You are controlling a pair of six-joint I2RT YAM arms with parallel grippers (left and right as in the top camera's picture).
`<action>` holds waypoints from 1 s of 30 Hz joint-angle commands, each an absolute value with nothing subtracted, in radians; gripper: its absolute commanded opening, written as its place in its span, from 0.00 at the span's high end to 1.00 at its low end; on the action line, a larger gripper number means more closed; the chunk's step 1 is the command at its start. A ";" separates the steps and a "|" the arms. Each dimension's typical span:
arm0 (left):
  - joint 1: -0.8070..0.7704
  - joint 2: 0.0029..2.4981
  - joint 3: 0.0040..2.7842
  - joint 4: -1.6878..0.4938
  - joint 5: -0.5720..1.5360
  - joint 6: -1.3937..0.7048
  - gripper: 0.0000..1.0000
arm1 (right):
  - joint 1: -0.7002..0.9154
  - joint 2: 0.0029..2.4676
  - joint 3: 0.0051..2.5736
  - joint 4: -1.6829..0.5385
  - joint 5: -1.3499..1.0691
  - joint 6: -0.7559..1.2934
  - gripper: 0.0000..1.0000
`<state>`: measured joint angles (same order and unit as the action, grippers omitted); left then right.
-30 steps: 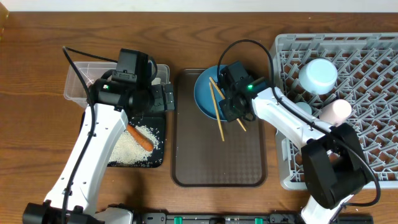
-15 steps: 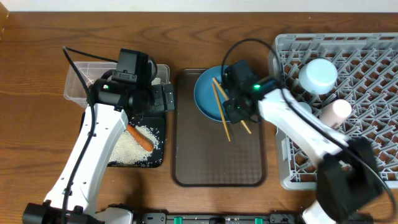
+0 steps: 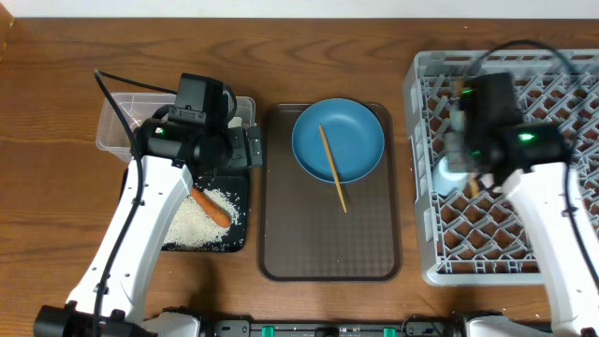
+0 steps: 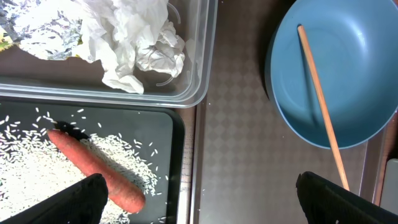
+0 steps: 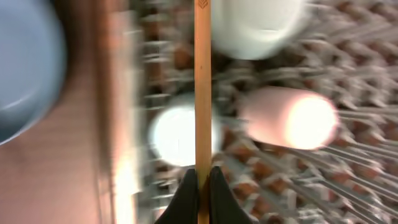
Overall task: Sort waste into correct bins and load items into the dishwasher rack
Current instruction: 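Carry the chopstick right into the dish rack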
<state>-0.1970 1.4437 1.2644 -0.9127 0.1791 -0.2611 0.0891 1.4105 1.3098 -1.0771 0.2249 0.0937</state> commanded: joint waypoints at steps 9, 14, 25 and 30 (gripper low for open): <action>-0.193 1.447 1.256 -0.915 0.167 -0.255 0.00 | -0.175 1.429 1.322 -0.884 0.281 -0.226 0.99; -0.193 1.447 1.256 -0.915 0.167 -0.255 0.00 | -0.245 1.451 1.322 -0.867 0.281 -0.226 0.99; -0.193 1.447 1.256 -0.915 0.167 -0.255 0.00 | -0.300 1.588 1.320 -0.870 0.255 -0.228 0.99; -0.193 1.447 1.256 -0.915 0.167 -0.255 0.00 | -0.314 1.618 1.320 -0.870 0.258 -0.244 0.99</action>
